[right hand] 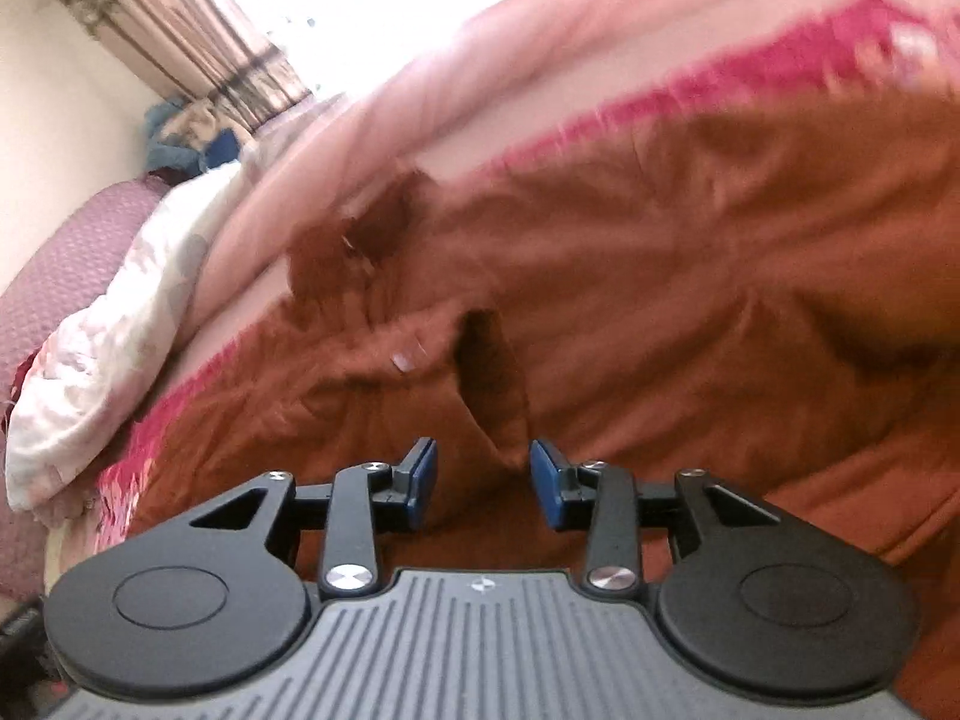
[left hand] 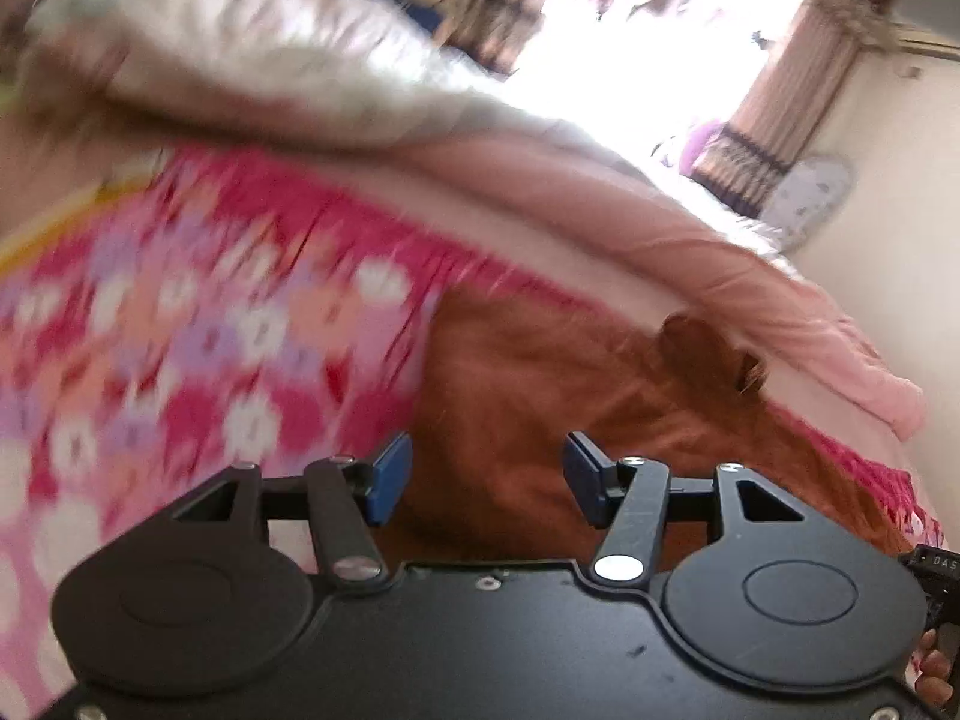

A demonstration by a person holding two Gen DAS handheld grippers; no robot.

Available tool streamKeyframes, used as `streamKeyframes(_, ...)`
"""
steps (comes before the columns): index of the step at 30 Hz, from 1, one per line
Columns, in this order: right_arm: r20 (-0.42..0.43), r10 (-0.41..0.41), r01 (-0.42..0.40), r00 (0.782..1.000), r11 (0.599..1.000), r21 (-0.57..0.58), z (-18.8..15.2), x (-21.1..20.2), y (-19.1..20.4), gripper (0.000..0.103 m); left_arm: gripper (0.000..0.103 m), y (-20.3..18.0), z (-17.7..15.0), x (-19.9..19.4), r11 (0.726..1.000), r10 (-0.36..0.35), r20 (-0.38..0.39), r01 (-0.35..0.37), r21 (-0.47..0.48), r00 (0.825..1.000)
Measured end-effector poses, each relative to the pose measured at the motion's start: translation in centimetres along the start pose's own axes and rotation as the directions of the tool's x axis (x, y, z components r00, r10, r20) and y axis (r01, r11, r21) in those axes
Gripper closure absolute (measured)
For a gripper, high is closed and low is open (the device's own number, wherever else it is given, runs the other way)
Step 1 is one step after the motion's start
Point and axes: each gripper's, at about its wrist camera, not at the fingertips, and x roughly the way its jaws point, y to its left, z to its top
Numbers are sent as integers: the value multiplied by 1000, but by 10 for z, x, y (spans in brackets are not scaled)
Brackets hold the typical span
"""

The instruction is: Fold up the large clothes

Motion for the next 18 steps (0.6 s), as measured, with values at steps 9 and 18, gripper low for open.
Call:
streamKeyframes(9,-84,48,-49,995,999,-20,-7,38,14,58,45,-26,-12,69,996,37,-74,-31,86,997)
streamKeyframes(18,-109,173,-160,979,980,118,4,18,-25,60,44,-22,-23,79,996,7,-120,4,94,993)
